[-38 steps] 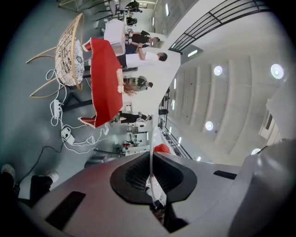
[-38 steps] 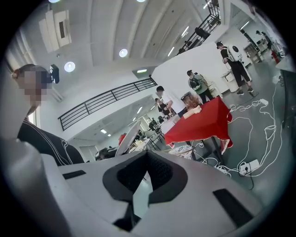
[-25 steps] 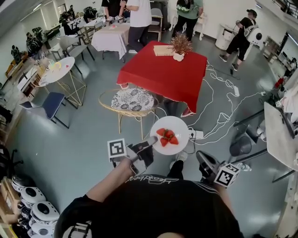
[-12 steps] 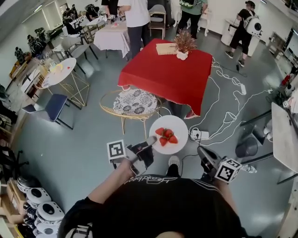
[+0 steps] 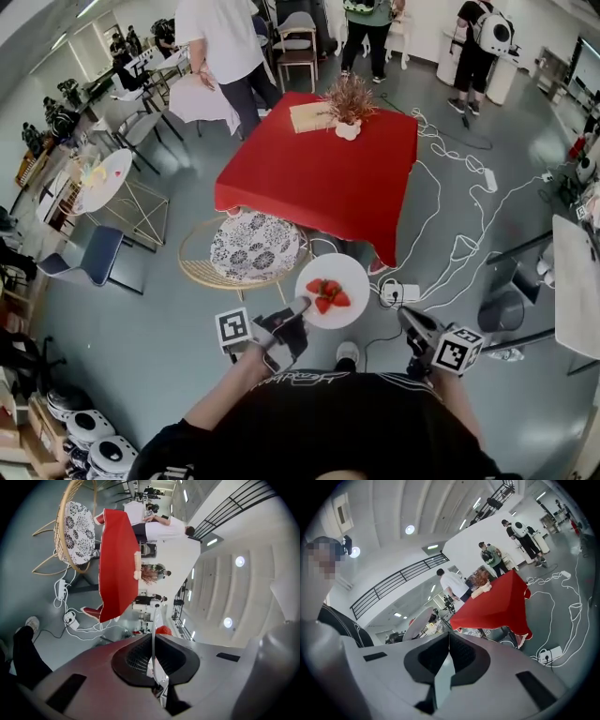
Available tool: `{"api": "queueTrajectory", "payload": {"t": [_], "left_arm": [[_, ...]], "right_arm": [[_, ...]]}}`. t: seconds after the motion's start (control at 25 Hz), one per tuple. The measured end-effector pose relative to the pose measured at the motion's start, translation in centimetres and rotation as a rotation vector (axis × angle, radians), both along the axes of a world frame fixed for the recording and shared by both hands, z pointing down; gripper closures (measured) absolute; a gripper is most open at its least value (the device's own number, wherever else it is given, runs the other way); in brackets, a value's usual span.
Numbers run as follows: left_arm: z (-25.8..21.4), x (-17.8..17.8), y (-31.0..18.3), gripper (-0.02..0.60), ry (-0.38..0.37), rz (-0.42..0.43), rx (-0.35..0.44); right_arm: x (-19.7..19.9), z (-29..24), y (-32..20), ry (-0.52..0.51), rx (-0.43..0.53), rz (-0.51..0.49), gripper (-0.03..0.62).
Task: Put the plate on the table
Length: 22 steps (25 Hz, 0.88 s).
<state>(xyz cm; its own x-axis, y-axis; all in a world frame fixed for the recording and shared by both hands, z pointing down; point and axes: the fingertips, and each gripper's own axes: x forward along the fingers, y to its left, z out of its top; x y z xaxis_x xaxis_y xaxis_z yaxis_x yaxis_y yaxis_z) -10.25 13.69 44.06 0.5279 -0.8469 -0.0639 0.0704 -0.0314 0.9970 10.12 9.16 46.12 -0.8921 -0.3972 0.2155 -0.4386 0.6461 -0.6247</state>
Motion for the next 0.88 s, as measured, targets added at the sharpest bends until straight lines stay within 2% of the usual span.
{"api": "queueTrajectory", "payload": {"t": [0.2,0.4,0.68,0.88], "left_arm": [[0.7,1.2,-7.7,0.565,-0.022,-0.015,-0.031],[-2.1,2.4,-13.6,0.566,-0.048,-0.025,0.022],[-3.3,3.1,-16.0,0.565,-0.112,-0.01,0.015],[-3.5,3.5,-17.8,0.565,-0.118,0.008,0.012]], "right_arm": [[1.0,0.3,-8.4,-0.006,-0.001,-0.017,0.586],[1.0,-2.3,-14.5,-0.057,0.049,-0.051,0.586],[0.9,-4.2,-16.6,-0.122,0.077,-0.061,0.586],[1.5,-4.6,-16.5,-0.123,0.092,-0.038,0.586]]}}
